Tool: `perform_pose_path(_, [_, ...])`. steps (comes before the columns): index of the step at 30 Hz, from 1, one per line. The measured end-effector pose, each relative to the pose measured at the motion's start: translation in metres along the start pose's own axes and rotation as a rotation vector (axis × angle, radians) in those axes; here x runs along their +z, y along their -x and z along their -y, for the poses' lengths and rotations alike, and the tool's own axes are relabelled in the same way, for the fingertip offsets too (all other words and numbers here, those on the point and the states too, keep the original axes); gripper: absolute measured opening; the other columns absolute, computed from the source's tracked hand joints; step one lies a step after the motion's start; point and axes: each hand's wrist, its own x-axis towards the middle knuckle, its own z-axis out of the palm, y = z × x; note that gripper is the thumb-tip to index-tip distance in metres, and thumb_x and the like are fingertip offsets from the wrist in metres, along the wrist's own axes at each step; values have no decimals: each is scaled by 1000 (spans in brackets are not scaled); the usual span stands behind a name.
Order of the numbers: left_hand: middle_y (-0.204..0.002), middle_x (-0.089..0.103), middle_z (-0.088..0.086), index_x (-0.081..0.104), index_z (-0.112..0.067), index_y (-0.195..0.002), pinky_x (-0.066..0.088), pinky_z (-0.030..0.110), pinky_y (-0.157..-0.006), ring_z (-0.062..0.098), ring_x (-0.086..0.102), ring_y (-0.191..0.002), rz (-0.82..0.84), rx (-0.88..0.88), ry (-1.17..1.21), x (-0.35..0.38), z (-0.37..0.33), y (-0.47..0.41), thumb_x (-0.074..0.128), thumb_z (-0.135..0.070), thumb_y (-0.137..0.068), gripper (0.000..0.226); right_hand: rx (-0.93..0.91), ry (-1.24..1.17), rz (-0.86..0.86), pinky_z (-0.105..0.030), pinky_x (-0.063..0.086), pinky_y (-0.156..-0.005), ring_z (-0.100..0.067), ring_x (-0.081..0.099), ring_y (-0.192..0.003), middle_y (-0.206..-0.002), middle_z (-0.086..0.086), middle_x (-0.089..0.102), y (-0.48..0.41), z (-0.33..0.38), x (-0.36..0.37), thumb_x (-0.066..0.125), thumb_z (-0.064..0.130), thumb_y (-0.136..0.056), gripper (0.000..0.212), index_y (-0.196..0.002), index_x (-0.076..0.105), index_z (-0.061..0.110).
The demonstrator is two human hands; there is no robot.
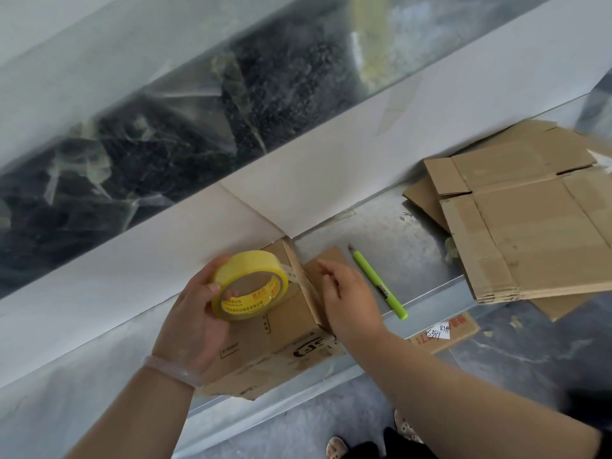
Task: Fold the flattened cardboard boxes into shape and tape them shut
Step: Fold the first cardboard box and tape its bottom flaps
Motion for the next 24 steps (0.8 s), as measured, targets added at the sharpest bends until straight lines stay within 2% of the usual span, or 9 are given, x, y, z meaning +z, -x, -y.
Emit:
perform_pose_path(2, [-76,69,-2,79,-19,-79,53,21,-57,9,63,-61,-3,7,-1,0,1,-1,25,3,-93,60,-168,-120,97,-17,26,-113,2,36,-136,-144,14,48,15,3,-1,39,32,-100,45,-144,46,30])
perform_pose_path(4, [-75,69,-2,79,-20,-78,53,21,-58,8,63,-61,-4,16,-9,0,2,0,25,3,-94,61,-274,-86,298,-15,14,-117,8,18,-144,-157,16,28,25,4,3,35,39,-99,52,-150,24,34])
perform_pose_path(7, [-79,72,0,79,-22,-78,56,23,-61,10,66,-68,-13,14,-32,-2,2,0,25,2,-94,61,-218,-17,439,-25,9,-122,9,5,-145,-162,19,11,26,3,-1,33,44,-102,59,-154,8,35])
perform_pose_path(9, [-85,73,2,79,-23,-81,57,26,-66,13,68,-76,-19,5,-36,-4,3,-1,27,2,-93,59,-153,73,507,-29,8,-123,5,3,-147,-163,18,9,21,7,-10,36,42,-104,61,-156,6,33])
perform_pose_path(12, [-88,73,4,79,-22,-82,58,28,-69,16,69,-80,-39,-11,-20,-7,4,-3,30,1,-93,56,-131,269,561,-27,9,-121,-4,6,-149,-164,13,10,7,23,-23,47,43,-99,73,-158,5,31])
perform_pose_path(16, [-90,73,6,79,-22,-85,57,32,-76,20,67,-86,-45,-6,-32,-9,4,-4,41,-4,-87,42,-268,246,520,-19,17,-113,-5,15,-147,-161,14,19,-12,52,-23,63,26,-88,90,-156,6,37])
perform_pose_path(18, [-96,72,9,78,-23,-89,52,39,-86,24,65,-94,-32,-7,-66,-10,3,-4,47,-9,-79,36,-300,212,528,-24,22,-117,-7,20,-146,-160,11,23,-17,55,-16,68,21,-85,94,-156,9,35])
perform_pose_path(21, [-96,72,8,78,-23,-89,48,43,-89,26,63,-96,-38,-8,-79,-12,4,-3,42,-4,-86,41,-317,264,527,-36,21,-120,-10,16,-149,-162,8,21,-21,52,-10,75,30,-82,100,-156,7,35])
perform_pose_path(24, [-96,73,5,78,-24,-88,50,40,-85,24,64,-97,-23,-3,-126,-11,1,-2,50,-12,-72,35,-339,364,514,-38,23,-120,-13,19,-148,-162,9,22,-23,50,-11,72,41,-83,99,-155,5,41])
